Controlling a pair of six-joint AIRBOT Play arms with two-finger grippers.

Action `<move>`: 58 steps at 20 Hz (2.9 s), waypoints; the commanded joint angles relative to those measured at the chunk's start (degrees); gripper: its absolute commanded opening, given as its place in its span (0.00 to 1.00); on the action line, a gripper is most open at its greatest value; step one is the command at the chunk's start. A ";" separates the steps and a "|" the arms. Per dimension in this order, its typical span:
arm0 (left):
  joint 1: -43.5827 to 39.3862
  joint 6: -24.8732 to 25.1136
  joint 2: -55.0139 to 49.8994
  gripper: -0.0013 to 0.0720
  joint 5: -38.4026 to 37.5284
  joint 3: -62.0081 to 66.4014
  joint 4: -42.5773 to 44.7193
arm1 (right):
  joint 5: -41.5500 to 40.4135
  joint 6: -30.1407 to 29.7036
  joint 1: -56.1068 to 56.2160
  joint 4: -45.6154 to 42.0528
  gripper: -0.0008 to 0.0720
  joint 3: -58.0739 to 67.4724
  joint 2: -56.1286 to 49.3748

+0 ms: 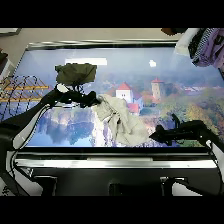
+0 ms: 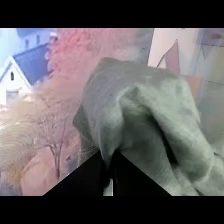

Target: Fold the clothes and pants, and hang the long-sleeved shirts on hangers.

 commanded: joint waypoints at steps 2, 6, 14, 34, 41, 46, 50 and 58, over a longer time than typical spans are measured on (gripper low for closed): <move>2.32 -0.33 3.23 0.05 0.42 1.51 -2.51 | 3.28 2.03 -0.09 1.36 0.06 2.14 6.64; 7.89 -1.14 12.59 0.05 -1.75 3.21 -1.88 | 10.01 6.88 -0.07 1.66 0.06 14.60 16.94; 16.13 -16.63 38.12 0.05 -13.22 4.90 21.99 | 13.07 12.07 -0.07 1.36 0.06 42.32 33.51; 7.43 -29.24 46.12 0.05 -17.92 -13.68 37.99 | -0.66 26.14 4.31 -4.98 0.06 47.39 13.16; 3.50 -29.22 24.59 0.05 -10.54 -16.65 37.11 | 24.85 25.94 16.52 -5.40 0.06 47.39 -13.88; 3.52 -29.20 18.99 0.05 -9.68 -16.65 37.16 | 34.62 26.29 18.69 -5.57 0.06 47.39 -17.20; 3.54 -28.98 18.58 0.05 -9.68 -16.65 37.18 | 29.94 26.32 18.21 -6.69 0.06 47.41 -16.76; 13.22 -19.93 27.54 0.86 -12.15 -16.59 39.71 | 9.53 26.32 18.23 -19.63 0.06 47.39 -12.44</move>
